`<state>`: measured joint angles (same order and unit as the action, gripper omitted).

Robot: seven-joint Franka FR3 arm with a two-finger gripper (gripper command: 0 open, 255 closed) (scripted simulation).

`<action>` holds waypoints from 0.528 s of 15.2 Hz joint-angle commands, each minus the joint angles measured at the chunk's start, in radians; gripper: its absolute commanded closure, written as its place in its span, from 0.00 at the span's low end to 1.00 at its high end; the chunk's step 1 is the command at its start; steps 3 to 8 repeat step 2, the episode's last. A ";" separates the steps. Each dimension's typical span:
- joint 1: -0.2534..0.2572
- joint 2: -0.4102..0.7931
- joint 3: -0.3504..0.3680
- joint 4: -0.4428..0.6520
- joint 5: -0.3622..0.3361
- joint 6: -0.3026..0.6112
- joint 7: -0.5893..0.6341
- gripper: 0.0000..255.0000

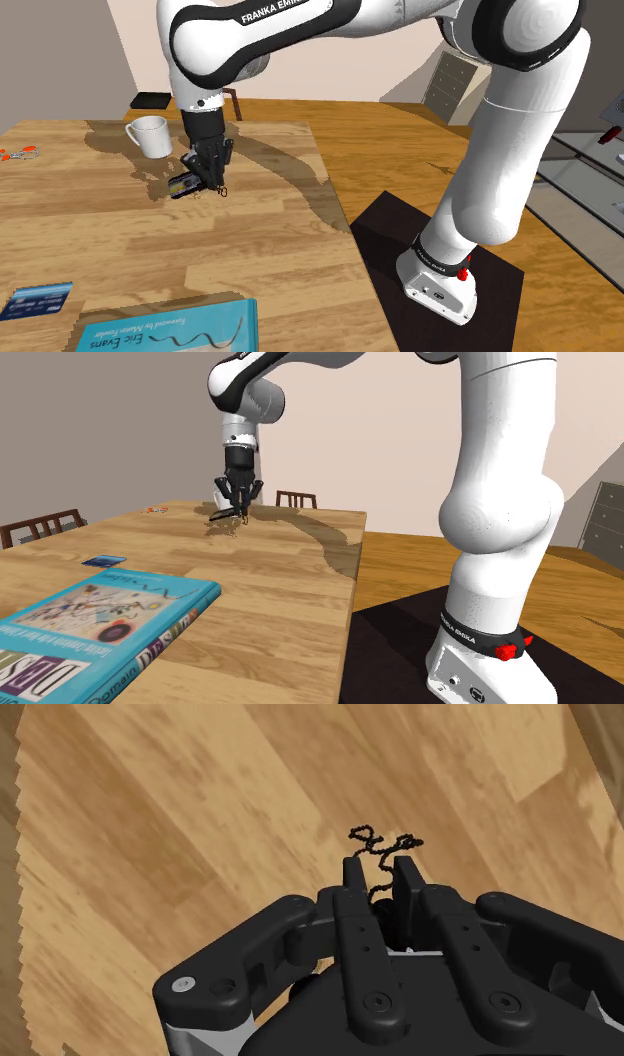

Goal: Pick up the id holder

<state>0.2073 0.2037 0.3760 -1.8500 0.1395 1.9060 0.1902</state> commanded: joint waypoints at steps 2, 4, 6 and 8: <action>-0.001 -0.004 0.000 0.012 0.001 -0.016 0.001 1.00; -0.001 -0.004 0.000 0.012 0.001 -0.016 0.001 1.00; -0.001 -0.004 0.000 0.012 0.001 -0.016 0.001 1.00; -0.001 -0.004 0.000 0.012 0.001 -0.016 0.001 1.00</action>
